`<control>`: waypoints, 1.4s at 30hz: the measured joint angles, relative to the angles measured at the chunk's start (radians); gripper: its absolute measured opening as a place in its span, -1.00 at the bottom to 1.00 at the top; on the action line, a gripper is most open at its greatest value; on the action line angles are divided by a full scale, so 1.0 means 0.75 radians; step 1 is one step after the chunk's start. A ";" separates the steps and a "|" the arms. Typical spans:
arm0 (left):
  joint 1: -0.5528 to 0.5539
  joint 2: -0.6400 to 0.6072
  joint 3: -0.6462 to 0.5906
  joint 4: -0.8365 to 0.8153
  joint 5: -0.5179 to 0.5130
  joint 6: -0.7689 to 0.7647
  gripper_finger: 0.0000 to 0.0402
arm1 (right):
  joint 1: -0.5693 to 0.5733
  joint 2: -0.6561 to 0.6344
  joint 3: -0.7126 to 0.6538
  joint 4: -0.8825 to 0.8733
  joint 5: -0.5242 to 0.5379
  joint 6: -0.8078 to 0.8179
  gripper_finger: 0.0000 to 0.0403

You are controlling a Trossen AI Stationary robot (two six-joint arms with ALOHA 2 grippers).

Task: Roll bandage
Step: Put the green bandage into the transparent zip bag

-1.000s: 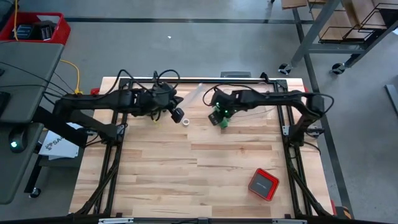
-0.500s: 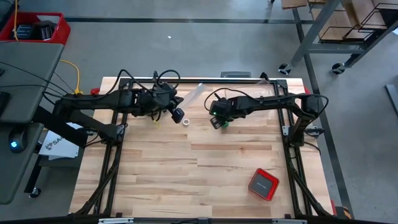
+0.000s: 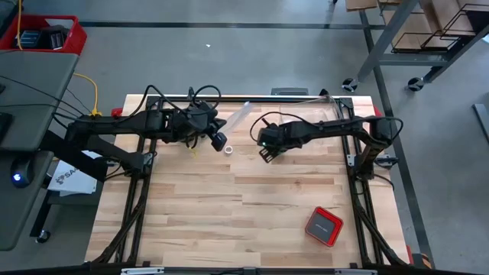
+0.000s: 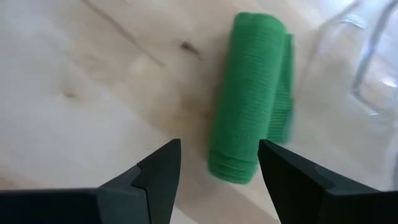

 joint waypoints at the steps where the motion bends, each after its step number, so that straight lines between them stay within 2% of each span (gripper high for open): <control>1: -0.001 0.000 0.000 0.010 0.001 -0.001 -1.00 | 0.012 0.000 0.000 0.017 -0.006 0.003 0.03; 5: -0.001 0.000 0.000 0.060 0.002 0.018 -1.00 | 0.073 0.000 0.000 0.153 0.003 -0.097 0.03; 7: -0.001 0.000 0.000 0.083 0.002 0.044 -1.00 | 0.109 0.000 0.001 0.161 0.081 -0.098 0.03; 8: -0.001 0.000 0.000 0.094 0.002 0.048 -1.00 | 0.125 -0.001 0.001 0.118 0.129 -0.024 0.03; 11: -0.001 0.000 0.001 0.102 0.002 0.034 -1.00 | 0.165 -0.001 -0.006 -0.081 0.204 0.373 0.03; 15: -0.001 0.000 0.001 0.102 0.004 0.004 -1.00 | 0.218 -0.002 -0.076 -0.042 0.331 0.527 0.03; 19: 0.003 0.000 0.001 0.101 0.053 0.003 -1.00 | 0.206 0.013 -0.157 0.109 0.313 0.495 0.03; 24: 0.003 0.000 0.001 0.103 0.073 0.001 -1.00 | 0.172 0.071 -0.179 0.086 0.336 0.483 0.03; 33: 0.003 0.000 0.001 0.122 0.068 0.001 -1.00 | 0.142 0.071 -0.178 0.146 0.511 0.249 0.03; 42: 0.004 0.000 0.001 0.121 0.067 -0.022 -1.00 | 0.013 0.117 -0.169 0.156 0.371 0.197 0.03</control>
